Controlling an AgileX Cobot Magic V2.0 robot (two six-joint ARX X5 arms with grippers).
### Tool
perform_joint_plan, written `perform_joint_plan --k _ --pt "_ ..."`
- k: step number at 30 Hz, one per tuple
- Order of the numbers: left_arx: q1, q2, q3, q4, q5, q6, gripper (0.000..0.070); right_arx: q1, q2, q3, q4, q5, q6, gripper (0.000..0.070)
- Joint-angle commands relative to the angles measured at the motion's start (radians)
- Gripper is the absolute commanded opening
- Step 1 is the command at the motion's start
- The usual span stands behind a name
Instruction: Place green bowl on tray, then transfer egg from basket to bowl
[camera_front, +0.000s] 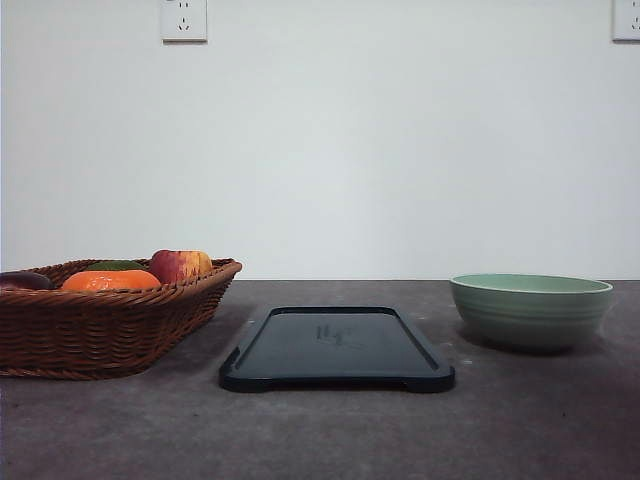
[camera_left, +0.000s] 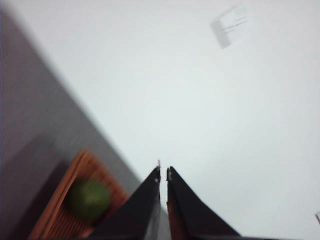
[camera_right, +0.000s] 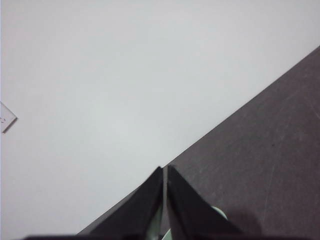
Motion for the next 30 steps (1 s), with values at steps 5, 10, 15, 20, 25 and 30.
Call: perform_joint_plan --k 5,10,15,20,25,30 --pt "-0.001 0.014 0.045 0.028 -0.004 0.263 0.0009 0.001 0.024 0.087 0.015 -0.007 -0.13 0.0003" --pt "-0.001 0.075 0.142 -0.035 -0.004 0.373 0.0009 0.001 0.128 0.189 -0.032 -0.039 -0.247 0.0003" --pt "-0.002 0.182 0.27 -0.177 0.003 0.453 0.0009 0.001 0.284 0.318 -0.13 -0.144 -0.382 0.0003" --pt "-0.002 0.313 0.409 -0.332 0.073 0.575 0.0009 0.001 0.454 0.457 -0.272 -0.253 -0.505 0.0003" --pt "-0.002 0.463 0.554 -0.504 0.188 0.684 0.0009 0.001 0.615 0.596 -0.479 -0.299 -0.606 0.0003" --pt "-0.002 0.61 0.71 -0.708 0.267 0.8 0.0009 0.001 0.746 0.715 -0.679 -0.299 -0.697 0.0003"
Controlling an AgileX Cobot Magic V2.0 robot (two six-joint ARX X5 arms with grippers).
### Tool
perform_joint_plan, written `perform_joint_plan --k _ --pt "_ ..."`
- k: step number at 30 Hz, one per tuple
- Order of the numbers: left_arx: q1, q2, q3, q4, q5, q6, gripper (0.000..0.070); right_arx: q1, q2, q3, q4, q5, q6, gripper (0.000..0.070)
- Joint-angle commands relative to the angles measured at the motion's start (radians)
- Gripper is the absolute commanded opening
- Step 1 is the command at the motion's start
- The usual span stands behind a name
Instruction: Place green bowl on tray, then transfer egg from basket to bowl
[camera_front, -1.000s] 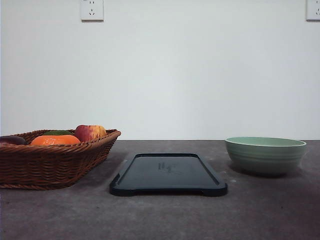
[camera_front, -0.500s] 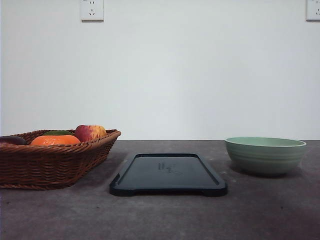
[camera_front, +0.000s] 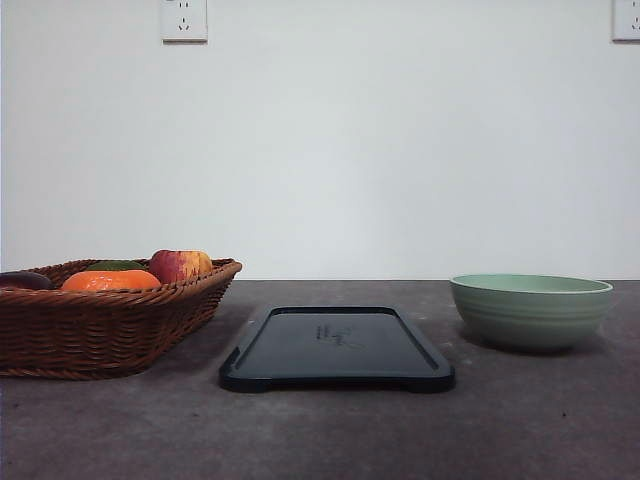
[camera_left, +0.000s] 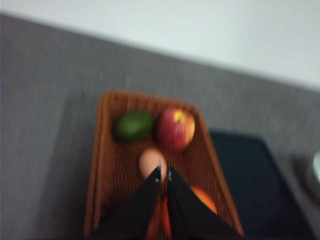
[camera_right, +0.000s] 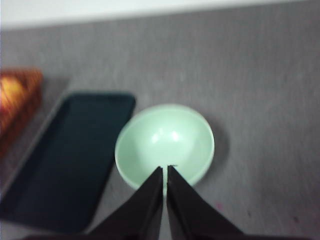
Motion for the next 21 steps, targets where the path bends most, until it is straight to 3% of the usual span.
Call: perform_joint_plan --k 1,8,17,19,21 --pt "-0.002 0.047 0.067 -0.059 0.02 0.103 0.0009 0.001 0.034 0.047 -0.051 -0.002 -0.07 0.0003" --pt "-0.002 0.216 0.227 -0.267 0.034 0.256 0.0011 0.001 0.11 0.121 -0.153 -0.001 -0.116 0.0003" --pt "-0.002 0.247 0.237 -0.271 0.034 0.266 0.0032 0.001 0.108 0.121 -0.155 -0.001 -0.132 0.0022" --pt "-0.002 0.247 0.237 -0.27 0.034 0.266 0.0122 0.001 0.108 0.121 -0.154 0.0 -0.132 0.0127" --pt "-0.002 0.247 0.237 -0.27 0.034 0.266 0.0336 0.001 0.108 0.121 -0.154 0.0 -0.132 0.0264"
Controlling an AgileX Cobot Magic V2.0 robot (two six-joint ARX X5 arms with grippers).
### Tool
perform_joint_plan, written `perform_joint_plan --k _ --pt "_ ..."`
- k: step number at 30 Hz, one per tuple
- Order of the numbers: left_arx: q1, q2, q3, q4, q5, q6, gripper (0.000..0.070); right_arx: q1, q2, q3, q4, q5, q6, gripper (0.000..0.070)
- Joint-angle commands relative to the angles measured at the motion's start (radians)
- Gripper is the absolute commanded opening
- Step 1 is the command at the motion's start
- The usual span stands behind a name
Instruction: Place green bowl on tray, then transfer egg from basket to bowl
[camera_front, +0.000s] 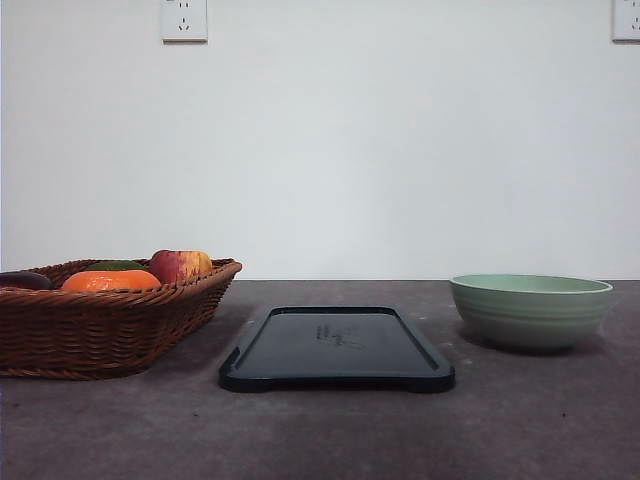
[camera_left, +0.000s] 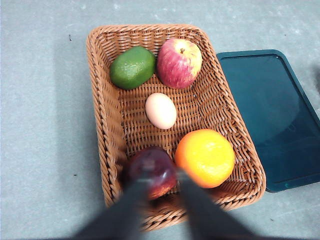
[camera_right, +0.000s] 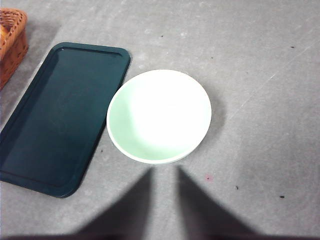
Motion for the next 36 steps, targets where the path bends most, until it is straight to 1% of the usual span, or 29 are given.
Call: perform_joint_plan --k 1,2,3,9,11,14,19,24,28,30,36 --pt "-0.002 0.003 0.021 0.007 0.005 0.011 0.0445 0.001 0.004 0.019 0.005 0.0 -0.009 0.0315" --pt "-0.002 0.003 0.021 0.007 0.005 0.011 0.0481 0.001 0.004 0.019 0.005 0.0 -0.009 0.0325" --pt "-0.002 0.003 0.021 0.007 0.005 0.011 0.05 0.001 0.004 0.019 0.005 0.0 -0.007 0.0331" --pt "-0.002 0.003 0.021 0.007 0.005 0.01 0.0501 0.001 0.023 0.051 -0.033 -0.001 0.062 0.033" --pt "-0.002 0.003 0.021 0.007 0.005 0.01 0.0501 0.0 0.052 0.09 -0.078 0.0 0.088 0.033" --pt "-0.002 0.003 0.021 0.007 0.005 0.007 0.0501 -0.004 0.129 0.182 -0.183 0.0 0.121 0.033" --pt "-0.002 0.003 0.021 0.007 0.005 0.006 0.0501 -0.004 0.304 0.367 -0.369 0.0 0.115 0.033" --pt "-0.002 0.003 0.021 0.007 0.005 0.006 0.0501 -0.004 0.476 0.503 -0.478 0.003 0.076 0.033" --pt "-0.002 0.003 0.021 0.007 0.005 0.006 0.0501 -0.004 0.587 0.553 -0.483 0.033 0.048 0.033" --pt "-0.002 0.003 0.021 0.007 0.005 0.006 0.0501 -0.004 0.635 0.558 -0.453 0.057 0.035 0.033" --pt "-0.002 0.003 0.021 0.007 0.005 0.007 0.0501 -0.004 0.76 0.558 -0.357 0.085 0.009 0.0329"
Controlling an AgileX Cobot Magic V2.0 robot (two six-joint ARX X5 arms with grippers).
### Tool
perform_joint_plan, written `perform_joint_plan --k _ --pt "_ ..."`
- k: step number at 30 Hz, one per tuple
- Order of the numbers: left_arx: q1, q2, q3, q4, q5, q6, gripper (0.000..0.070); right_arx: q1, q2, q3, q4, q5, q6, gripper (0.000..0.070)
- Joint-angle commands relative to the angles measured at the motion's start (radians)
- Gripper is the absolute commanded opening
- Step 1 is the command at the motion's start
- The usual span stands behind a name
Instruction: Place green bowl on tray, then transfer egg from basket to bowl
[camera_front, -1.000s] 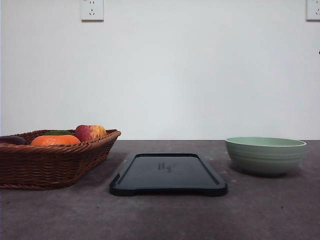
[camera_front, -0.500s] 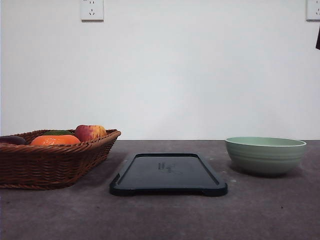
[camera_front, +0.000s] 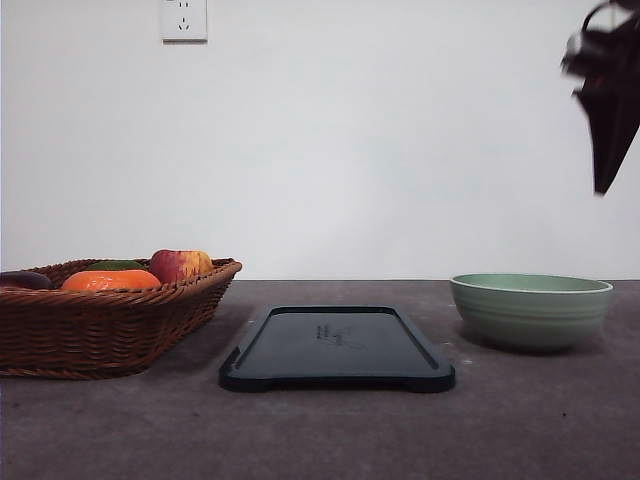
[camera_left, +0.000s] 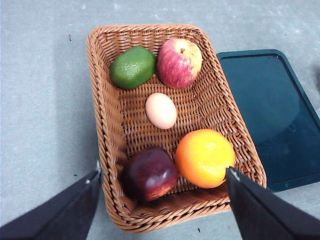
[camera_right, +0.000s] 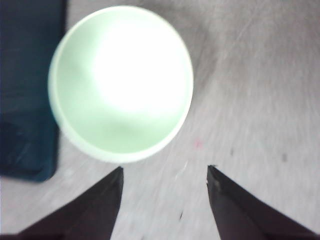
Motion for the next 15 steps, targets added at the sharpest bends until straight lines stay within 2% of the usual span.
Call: perform_joint_plan --k 1,13,15 --pt "-0.002 0.004 0.021 0.007 0.005 0.006 0.0501 -0.001 0.04 0.021 0.03 0.005 -0.021 0.0329" --pt "-0.002 0.004 0.021 0.007 0.005 0.006 0.0501 -0.001 0.201 0.021 0.153 0.004 -0.027 0.0327" --pt "-0.002 0.004 0.021 0.007 0.005 0.006 0.0501 -0.001 0.219 0.021 0.157 0.005 -0.029 0.0232"
